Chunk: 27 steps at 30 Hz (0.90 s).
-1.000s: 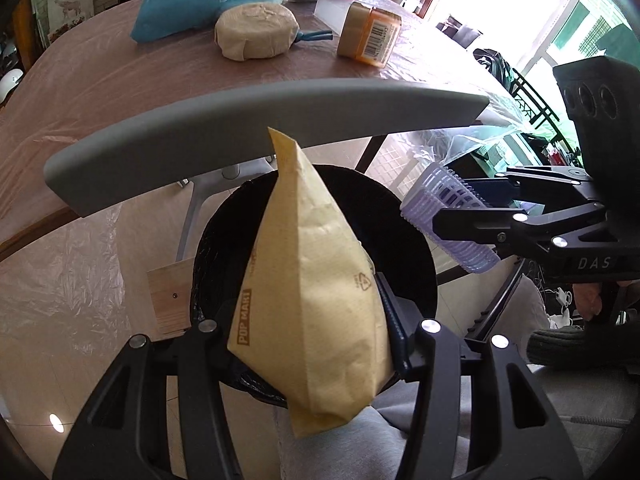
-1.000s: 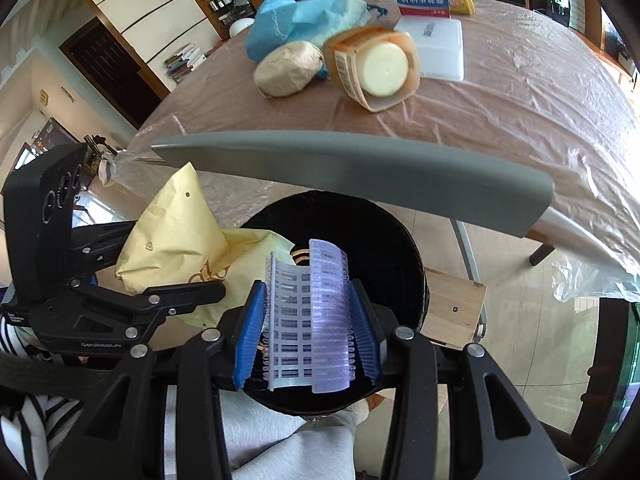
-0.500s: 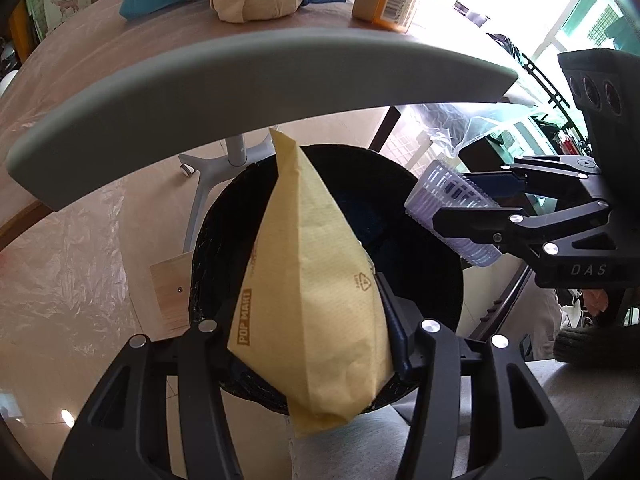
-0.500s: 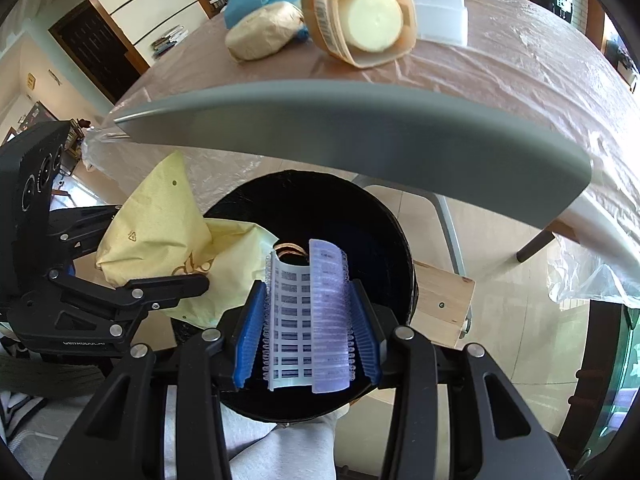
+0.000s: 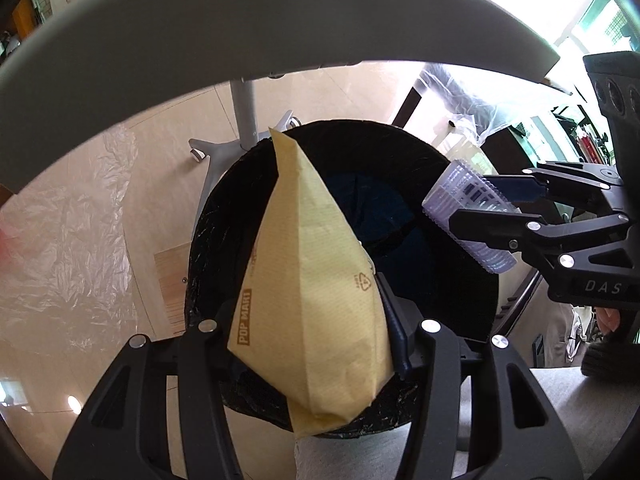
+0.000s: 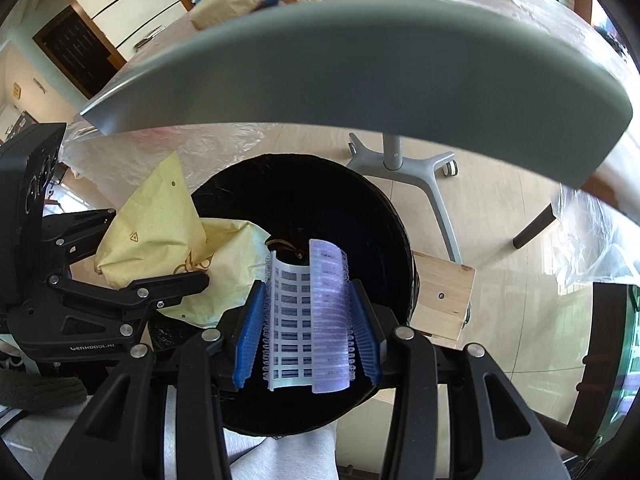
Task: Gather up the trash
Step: 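Carry the yellow bag and white slotted piece over the trash bin with both tools, then open both tools to drop the bag and slotted piece into the bin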
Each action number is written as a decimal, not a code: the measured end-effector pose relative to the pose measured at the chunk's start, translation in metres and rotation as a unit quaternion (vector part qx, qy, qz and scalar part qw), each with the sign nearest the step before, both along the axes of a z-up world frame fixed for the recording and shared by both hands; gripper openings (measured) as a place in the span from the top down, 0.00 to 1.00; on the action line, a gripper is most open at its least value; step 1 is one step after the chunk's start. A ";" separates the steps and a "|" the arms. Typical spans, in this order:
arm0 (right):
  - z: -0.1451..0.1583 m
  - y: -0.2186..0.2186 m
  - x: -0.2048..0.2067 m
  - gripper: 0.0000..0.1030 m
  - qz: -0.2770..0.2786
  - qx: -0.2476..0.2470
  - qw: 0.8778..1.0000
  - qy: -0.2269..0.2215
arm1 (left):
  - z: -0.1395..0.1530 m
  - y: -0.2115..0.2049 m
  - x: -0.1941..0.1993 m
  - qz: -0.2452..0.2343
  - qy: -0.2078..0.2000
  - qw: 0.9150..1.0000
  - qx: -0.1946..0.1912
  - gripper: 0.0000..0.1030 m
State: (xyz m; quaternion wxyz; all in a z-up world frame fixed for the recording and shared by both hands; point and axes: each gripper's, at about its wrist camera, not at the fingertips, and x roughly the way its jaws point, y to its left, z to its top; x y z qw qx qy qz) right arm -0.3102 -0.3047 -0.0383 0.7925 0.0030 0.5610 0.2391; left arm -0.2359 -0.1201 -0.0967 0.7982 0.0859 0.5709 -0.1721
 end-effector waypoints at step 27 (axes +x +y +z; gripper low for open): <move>-0.020 -0.004 0.000 0.35 -0.047 -0.002 0.999 0.013 | -0.023 0.003 0.001 0.036 0.024 0.999 -0.028 0.21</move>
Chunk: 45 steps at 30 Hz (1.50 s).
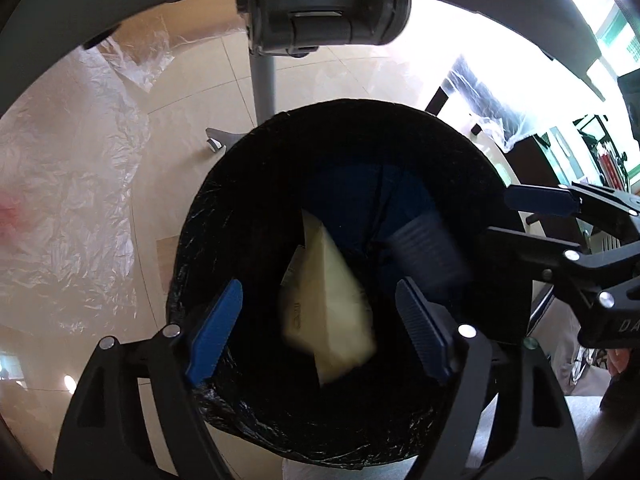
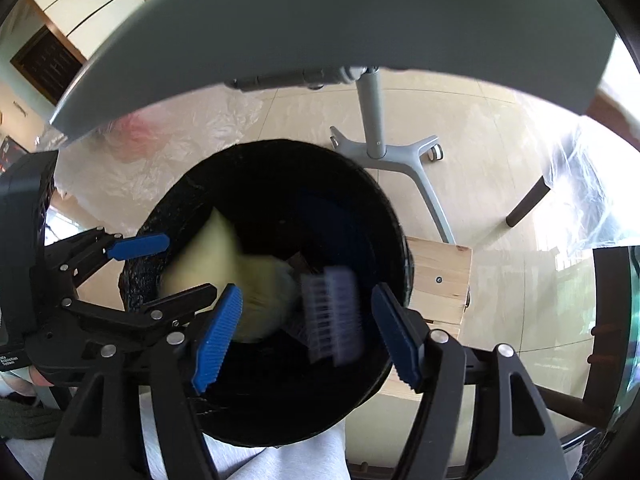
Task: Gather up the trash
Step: 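Open both tools to drop the bag and slotted piece into the bin, then move both tools back toward the table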
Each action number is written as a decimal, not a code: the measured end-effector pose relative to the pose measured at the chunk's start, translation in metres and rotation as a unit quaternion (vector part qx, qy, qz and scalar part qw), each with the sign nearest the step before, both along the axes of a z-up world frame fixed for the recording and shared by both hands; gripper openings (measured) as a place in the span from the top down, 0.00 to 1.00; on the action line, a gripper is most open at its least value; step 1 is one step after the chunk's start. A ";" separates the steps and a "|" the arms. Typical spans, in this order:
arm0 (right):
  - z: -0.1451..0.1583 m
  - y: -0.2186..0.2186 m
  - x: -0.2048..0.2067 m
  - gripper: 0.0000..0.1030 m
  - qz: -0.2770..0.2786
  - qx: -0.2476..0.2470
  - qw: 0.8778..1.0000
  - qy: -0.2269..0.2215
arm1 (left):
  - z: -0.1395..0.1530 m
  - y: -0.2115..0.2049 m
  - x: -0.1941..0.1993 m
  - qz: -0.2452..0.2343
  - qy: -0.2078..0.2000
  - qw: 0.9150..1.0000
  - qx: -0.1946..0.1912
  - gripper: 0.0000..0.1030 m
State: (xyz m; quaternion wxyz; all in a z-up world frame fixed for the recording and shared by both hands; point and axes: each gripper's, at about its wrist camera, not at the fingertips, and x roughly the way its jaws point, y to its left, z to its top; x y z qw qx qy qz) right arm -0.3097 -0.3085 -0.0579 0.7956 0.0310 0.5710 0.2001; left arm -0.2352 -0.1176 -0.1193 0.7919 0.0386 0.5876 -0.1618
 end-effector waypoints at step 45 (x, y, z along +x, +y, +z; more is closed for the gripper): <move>0.108 0.032 0.087 0.05 -0.050 0.011 0.992 -0.119 | 0.151 0.030 0.186 0.010 -0.118 0.992 -0.049 0.02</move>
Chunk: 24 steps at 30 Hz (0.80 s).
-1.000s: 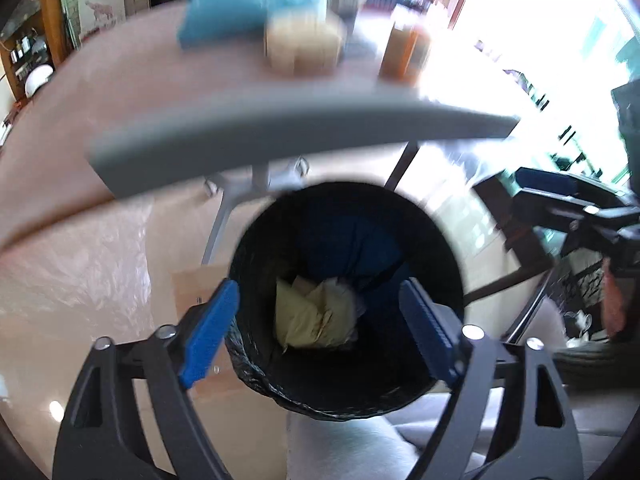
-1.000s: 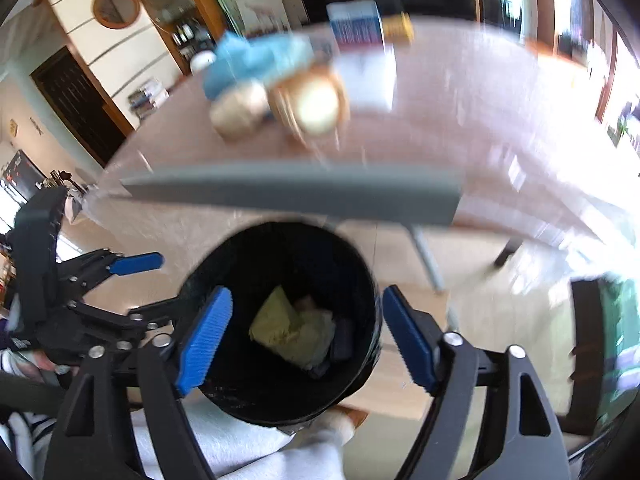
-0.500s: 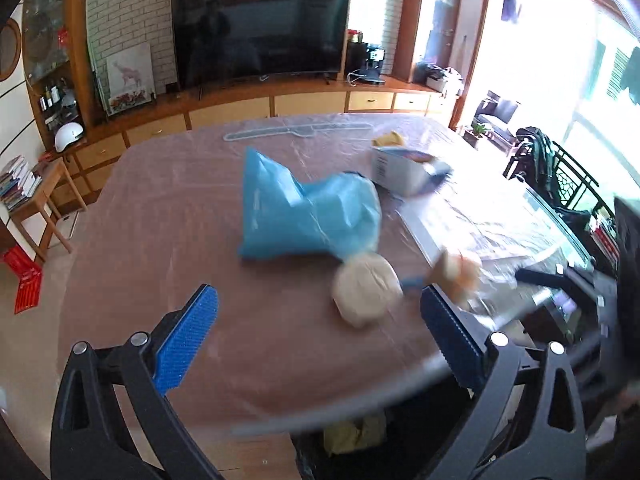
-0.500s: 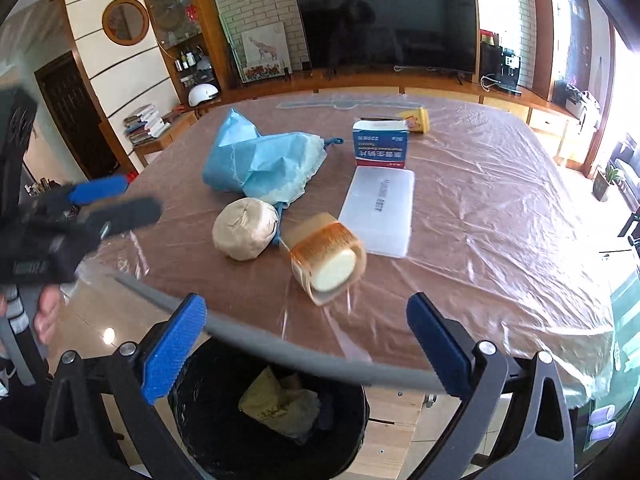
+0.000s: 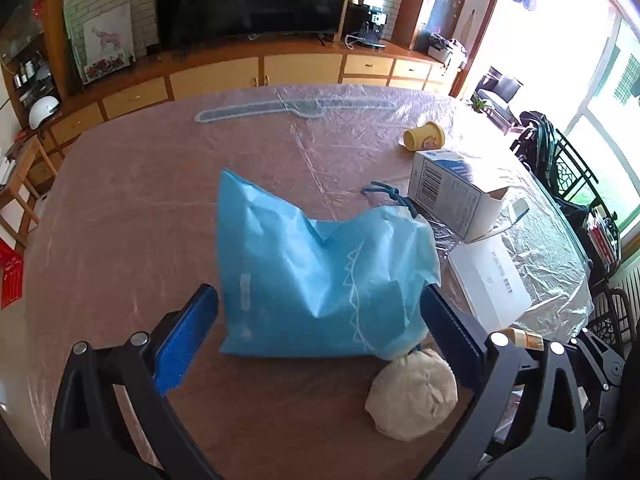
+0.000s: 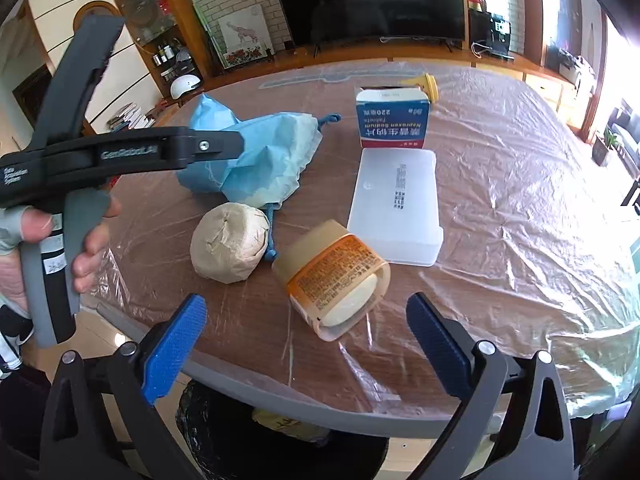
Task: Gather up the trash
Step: 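Move both tools back toward the table, then grasp the blue bag with the left tool while the right tool grasps the tape roll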
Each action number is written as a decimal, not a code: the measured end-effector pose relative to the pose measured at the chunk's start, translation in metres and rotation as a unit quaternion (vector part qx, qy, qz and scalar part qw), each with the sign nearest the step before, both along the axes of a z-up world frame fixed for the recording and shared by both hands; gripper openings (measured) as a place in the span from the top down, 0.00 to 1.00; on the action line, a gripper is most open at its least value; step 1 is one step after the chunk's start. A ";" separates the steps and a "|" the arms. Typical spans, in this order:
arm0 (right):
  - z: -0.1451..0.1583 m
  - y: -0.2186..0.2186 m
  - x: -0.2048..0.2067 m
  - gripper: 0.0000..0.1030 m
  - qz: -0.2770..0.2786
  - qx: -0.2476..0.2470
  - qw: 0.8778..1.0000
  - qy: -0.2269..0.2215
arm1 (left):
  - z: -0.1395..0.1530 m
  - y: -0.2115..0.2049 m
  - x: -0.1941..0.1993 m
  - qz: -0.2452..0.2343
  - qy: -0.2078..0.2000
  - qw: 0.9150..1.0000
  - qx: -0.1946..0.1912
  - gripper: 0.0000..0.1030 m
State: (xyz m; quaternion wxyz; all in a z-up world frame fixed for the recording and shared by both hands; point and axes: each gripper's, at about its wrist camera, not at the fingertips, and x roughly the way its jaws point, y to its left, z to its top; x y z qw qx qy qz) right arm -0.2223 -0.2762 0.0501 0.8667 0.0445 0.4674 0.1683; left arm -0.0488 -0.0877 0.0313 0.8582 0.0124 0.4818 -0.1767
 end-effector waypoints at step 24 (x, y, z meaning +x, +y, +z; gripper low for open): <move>-0.011 -0.008 0.020 0.42 -0.036 0.045 0.998 0.008 | -0.023 0.008 0.014 -0.023 0.038 0.995 -0.090 0.18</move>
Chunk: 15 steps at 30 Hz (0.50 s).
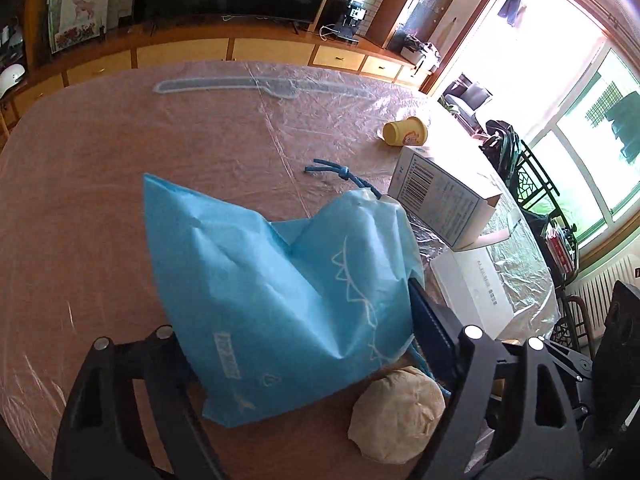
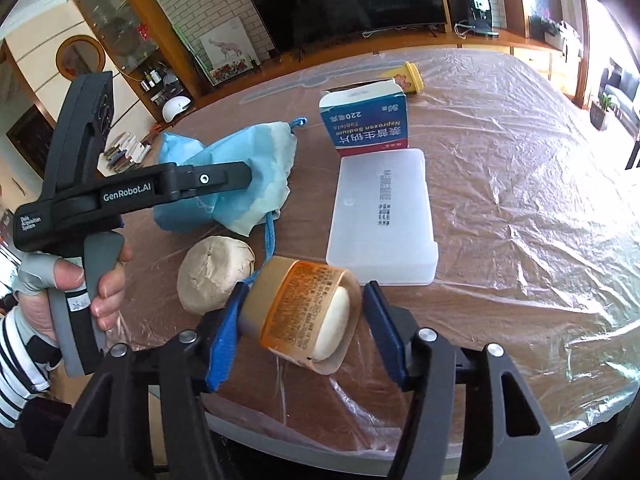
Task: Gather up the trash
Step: 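Grasp the blue bag with the left tool while the right tool grasps the tape roll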
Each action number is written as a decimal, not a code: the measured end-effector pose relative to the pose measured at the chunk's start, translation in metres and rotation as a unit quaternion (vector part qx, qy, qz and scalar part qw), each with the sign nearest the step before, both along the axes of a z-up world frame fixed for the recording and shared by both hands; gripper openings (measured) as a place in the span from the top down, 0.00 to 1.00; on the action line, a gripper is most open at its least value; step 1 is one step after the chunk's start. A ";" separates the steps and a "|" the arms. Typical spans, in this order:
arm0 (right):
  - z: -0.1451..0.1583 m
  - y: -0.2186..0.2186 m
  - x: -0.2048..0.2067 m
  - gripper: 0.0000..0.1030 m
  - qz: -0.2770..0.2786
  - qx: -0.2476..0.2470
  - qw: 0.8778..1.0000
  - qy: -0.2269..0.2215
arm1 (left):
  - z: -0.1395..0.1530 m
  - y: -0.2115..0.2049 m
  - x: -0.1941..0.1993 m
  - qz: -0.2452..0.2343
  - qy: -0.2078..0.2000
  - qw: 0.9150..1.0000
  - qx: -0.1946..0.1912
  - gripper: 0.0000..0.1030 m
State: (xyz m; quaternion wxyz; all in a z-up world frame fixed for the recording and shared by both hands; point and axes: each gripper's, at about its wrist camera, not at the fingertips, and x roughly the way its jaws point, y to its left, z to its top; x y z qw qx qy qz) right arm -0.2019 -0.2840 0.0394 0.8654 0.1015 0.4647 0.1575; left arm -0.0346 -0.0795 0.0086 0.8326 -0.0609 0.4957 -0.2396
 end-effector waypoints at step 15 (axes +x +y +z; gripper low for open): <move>0.000 0.001 -0.009 0.60 -0.016 -0.010 1.000 -0.001 | 0.001 -0.003 0.000 0.003 -0.012 1.000 0.006 0.19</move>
